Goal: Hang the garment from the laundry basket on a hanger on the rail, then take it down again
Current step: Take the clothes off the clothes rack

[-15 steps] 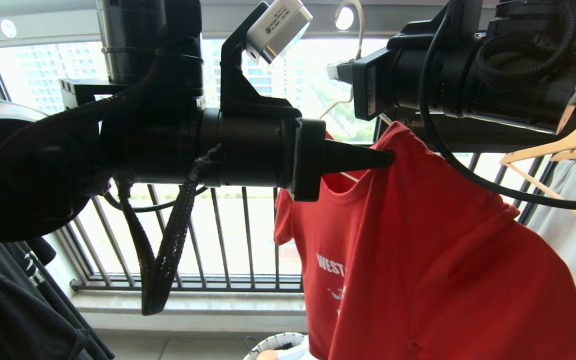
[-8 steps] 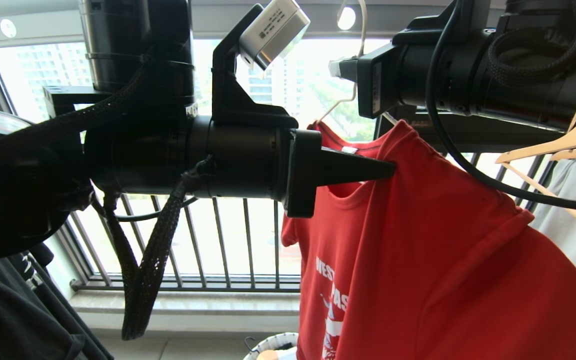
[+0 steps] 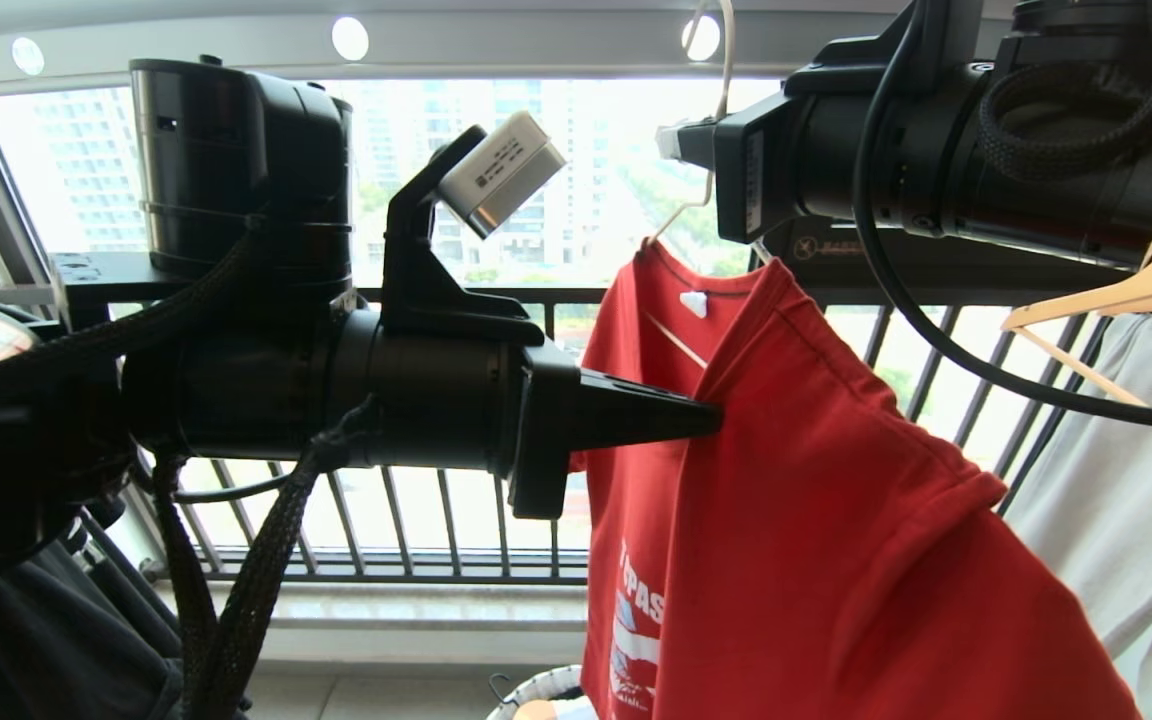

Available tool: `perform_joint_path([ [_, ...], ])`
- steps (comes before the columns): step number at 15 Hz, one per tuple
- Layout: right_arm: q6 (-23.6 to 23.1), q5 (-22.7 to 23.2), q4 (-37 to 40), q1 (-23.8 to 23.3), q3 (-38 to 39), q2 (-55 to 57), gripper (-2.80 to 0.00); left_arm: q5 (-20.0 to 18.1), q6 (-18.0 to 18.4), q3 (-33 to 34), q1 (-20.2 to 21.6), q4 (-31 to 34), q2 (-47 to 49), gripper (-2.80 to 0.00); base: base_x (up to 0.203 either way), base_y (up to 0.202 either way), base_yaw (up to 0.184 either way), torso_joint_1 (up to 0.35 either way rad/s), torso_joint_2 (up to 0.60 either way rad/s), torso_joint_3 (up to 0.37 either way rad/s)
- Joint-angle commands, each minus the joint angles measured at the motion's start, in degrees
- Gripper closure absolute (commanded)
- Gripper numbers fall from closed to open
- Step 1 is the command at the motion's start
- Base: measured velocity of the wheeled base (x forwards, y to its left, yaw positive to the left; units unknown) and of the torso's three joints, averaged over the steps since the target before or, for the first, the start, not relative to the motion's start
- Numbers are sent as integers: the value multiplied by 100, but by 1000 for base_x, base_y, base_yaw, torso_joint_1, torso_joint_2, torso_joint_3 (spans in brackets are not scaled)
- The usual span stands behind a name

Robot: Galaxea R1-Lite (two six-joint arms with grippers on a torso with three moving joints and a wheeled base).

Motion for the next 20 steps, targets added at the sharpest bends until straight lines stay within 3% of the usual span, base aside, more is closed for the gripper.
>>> perform_joint_path([
  [1,-14,-6,-8,0,-9,3,0,13,-11,109,61,-17,-188,0,0,0,0,0,0,0],
  [6,-14,-6,-8,0,-9,-14,0,-29,-20,-865,51,-18,256,0,0,0,0,0,0,0],
  [11,-14,-6,-8,0,-17,-14,0,-33,15,-807,-85,-17,318,0,0,0,0,0,0,0],
  [12,-14,-6,-8,0,-16,-15,0,-33,32,-816,-85,-18,326,-280,0,0,0,0,0,0],
  [16,-14,-6,-8,0,-17,-14,0,-7,59,-768,-85,-11,272,-280,0,0,0,0,0,0],
  [20,-14,-15,-8,0,-17,-58,0,54,71,-142,-64,-11,-360,-280,0,0,0,0,0,0],
])
